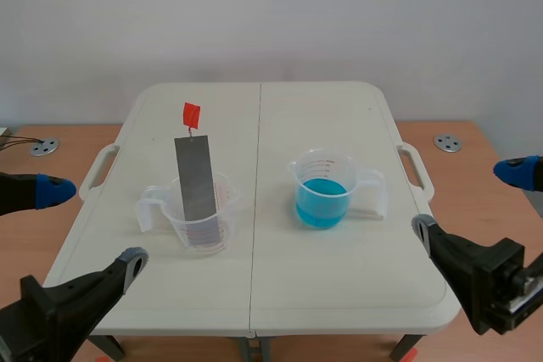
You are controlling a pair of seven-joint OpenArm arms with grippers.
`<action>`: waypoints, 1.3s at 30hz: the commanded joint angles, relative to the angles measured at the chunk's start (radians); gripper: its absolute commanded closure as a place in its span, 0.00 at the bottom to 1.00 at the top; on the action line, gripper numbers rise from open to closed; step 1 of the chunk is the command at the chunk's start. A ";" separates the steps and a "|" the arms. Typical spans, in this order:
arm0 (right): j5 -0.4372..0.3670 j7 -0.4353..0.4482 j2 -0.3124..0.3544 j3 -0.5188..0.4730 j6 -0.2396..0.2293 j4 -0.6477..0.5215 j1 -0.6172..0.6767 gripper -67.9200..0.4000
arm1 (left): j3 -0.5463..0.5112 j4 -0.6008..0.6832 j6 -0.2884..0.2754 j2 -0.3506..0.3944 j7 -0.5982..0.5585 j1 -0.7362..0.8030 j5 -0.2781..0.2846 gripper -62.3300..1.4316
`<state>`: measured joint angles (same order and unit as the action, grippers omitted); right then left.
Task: Hold the metal plate by the orange handle, dip it into the blue solution, take it out and point at it, then put the plate back in the beaker on the left.
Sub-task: 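Lift the metal plate out of the left beaker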
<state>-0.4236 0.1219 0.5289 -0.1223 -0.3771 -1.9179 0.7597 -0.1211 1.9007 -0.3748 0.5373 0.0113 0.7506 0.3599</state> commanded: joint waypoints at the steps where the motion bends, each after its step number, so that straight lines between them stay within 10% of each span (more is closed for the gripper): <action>1: -0.007 0.015 0.008 -0.001 -0.005 -0.012 -0.009 0.04 | -0.001 0.010 -0.001 -0.005 -0.012 0.000 0.010 0.00; 24: 0.013 0.022 0.008 -0.001 -0.010 -0.012 -0.021 0.04 | -0.001 0.010 -0.001 -0.005 0.009 0.000 0.003 0.00; 28: 0.031 0.014 0.008 -0.001 -0.016 -0.012 -0.053 0.04 | -0.001 0.010 -0.002 -0.005 0.042 0.000 -0.021 0.88; 29: 0.032 0.014 0.008 -0.001 -0.016 -0.012 -0.065 0.04 | -0.001 0.010 -0.002 -0.005 0.041 0.000 -0.022 0.97; 39: 0.047 -0.076 -0.014 0.093 -0.042 -0.010 -0.247 0.04 | -0.031 0.010 -0.002 -0.005 0.024 0.052 -0.020 0.95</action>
<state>-0.3782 0.0406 0.5213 -0.0257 -0.4259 -1.9179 0.5343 -0.1329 1.9003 -0.3752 0.5369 0.0532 0.7692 0.3305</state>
